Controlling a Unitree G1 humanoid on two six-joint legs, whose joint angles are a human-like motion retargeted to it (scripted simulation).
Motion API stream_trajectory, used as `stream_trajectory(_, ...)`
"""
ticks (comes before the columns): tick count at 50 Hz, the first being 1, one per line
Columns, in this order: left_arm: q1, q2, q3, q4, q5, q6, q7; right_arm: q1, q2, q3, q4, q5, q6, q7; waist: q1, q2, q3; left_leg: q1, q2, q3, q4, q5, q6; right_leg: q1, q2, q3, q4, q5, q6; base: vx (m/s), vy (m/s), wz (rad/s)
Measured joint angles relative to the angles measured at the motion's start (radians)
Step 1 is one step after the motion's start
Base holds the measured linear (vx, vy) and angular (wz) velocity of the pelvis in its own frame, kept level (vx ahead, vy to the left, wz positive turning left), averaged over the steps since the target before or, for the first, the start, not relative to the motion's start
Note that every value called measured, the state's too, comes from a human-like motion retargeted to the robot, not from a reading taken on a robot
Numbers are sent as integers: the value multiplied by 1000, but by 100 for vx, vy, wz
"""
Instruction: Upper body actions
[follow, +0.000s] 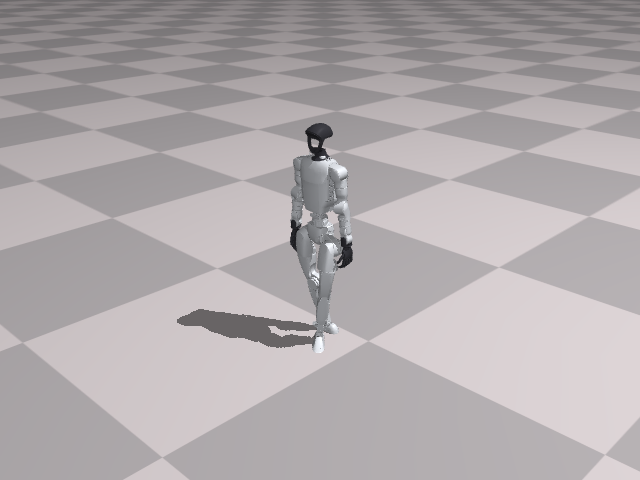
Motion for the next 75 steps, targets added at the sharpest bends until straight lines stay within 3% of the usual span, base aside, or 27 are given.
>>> stream_trajectory(3,-16,-1,-13,-1,25,15,-16,5,-10,13,-11,-36,-1,-7,-23,52,-18,-18,48,-75,13,1,7,-23,-9,98,118,43,-74,28,21,140)
stream_trajectory(5,-37,3,-24,-12,35,20,-30,-5,-14,23,-18,-32,-4,-16,-3,45,0,-8,38,-71,11,1,13,-114,-38,384,239,25,-48,13,6,74)
stream_trajectory(8,-64,16,-39,-38,61,39,-76,-19,-7,23,-36,-26,-8,-12,1,13,20,-5,4,-82,-2,12,24,-224,18,715,310,-46,-2,18,2,100)
stream_trajectory(15,-101,52,-74,-57,120,71,-157,-12,6,34,-77,-18,-29,-7,-110,-36,56,-12,-66,-315,-16,51,49,-287,91,857,141,-154,-20,16,-8,178)
stream_trajectory(17,-103,53,-81,-54,128,78,-153,-3,1,34,-72,-30,-30,-10,-112,-64,69,1,-104,-362,-17,55,53,-312,109,966,73,-125,-12,19,-9,138)
stream_trajectory(18,-108,55,-83,-49,128,80,-148,-4,-1,32,-66,-38,-28,-10,-111,-80,79,10,-122,-383,-19,58,55,-326,114,1015,43,-49,-29,14,-8,105)
stream_trajectory(20,-114,57,-78,-35,119,77,-135,-8,-3,33,-50,-54,-23,-13,-82,-93,87,17,-127,-395,-16,58,50,-321,116,1086,48,-45,-30,12,-9,62)
stream_trajectory(22,-108,53,-75,-22,109,72,-123,-7,-4,25,-37,-63,-16,-14,-75,-92,91,19,-128,-431,-5,56,48,-285,80,882,36,-59,-39,10,-8,70)
stream_trajectory(33,-46,60,-45,60,65,66,-68,-9,2,9,-56,-81,-20,-5,-28,-123,85,-25,-98,-467,210,-11,-1,-288,48,972,60,-78,4,5,-8,-2)
stream_trajectory(35,-40,58,-41,70,55,69,-50,-8,2,12,-71,-95,-21,-2,5,-132,93,-47,-120,-587,251,17,18,-300,39,1015,71,-71,5,0,2,-153)
stream_trajectory(37,-41,48,-34,72,33,67,-32,-13,3,18,-85,-102,-24,-8,58,-133,116,-60,-166,-807,265,50,19,-308,46,1080,75,-55,-1,-5,1,-230)
stream_trajectory(40,-38,31,-27,59,-12,38,-9,-20,3,31,-103,-108,-37,-6,143,-126,149,-21,-206,-1065,220,80,-41,-330,76,1195,86,-26,-12,-8,2,-275)
stream_trajectory(41,-41,24,-27,52,-24,18,6,-27,1,30,-108,-115,-37,0,153,-124,158,-9,-198,-1070,198,73,-59,-339,85,1223,89,-14,-12,-11,3,-234)
stream_trajectory(43,-49,11,-33,37,-44,-14,37,-42,-4,29,-122,-127,-38,5,130,-122,171,5,-197,-1027,157,54,-27,-357,90,1256,92,8,-11,-18,0,-155)
stream_trajectory(45,-59,6,-48,24,-53,-35,54,-52,-6,29,-143,-132,-41,3,63,-107,175,24,-146,-860,90,56,12,-381,108,1267,95,20,-16,-27,-1,-80)
stream_trajectory(47,-65,12,-69,14,-44,-39,45,-50,-7,41,-164,-122,-48,-1,-41,-90,164,33,-146,-871,58,68,13,-412,119,1259,94,26,-24,-26,-1,-76)
stream_trajectory(50,-78,49,-110,0,-13,-27,7,-43,-3,79,-169,-65,-54,-8,-105,-81,163,23,-109,-750,41,70,5,-451,126,1240,81,1,-66,-33,-4,-206)
stream_trajectory(53,-87,90,-128,-26,55,-7,9,-45,-3,78,-140,-18,-52,-3,-106,-70,175,47,-84,-625,15,48,10,-465,91,1041,61,-78,-106,-41,-10,-284)
stream_trajectory(58,-49,126,-107,-17,85,16,16,-34,-19,72,-84,-36,-33,-8,-74,-60,152,80,-45,-350,3,-21,-7,-461,51,656,25,-193,-107,-28,-12,-356)
stream_trajectory(63,-18,122,-61,26,76,70,-18,-50,-50,46,-13,-27,-10,-45,-134,-29,119,129,1,-52,10,-86,-71,-388,36,156,-15,-261,-26,-34,-23,-307)
stream_trajectory(65,-13,114,-60,26,83,89,-13,-56,-63,23,11,-2,-2,-48,-158,-23,104,147,9,54,22,-103,-108,-348,46,-49,-40,-246,21,-21,-19,-275)
stream_trajectory(67,-13,108,-71,12,101,97,-3,-55,-75,-2,35,38,0,-56,-163,-28,94,167,2,109,36,-109,-146,-328,63,-155,-63,-201,29,-14,-28,-280)
stream_trajectory(72,-35,103,-103,-50,148,109,-7,-47,-92,-64,126,157,10,-85,-127,-60,81,226,-14,202,92,-54,-219,-374,76,28,-59,-115,-86,0,-25,-252)
stream_trajectory(75,-49,92,-112,-89,129,107,-9,-36,-90,-94,185,202,25,-97,-134,-79,72,263,-24,229,137,27,-208,-385,64,153,-43,-99,-121,12,-29,-156)
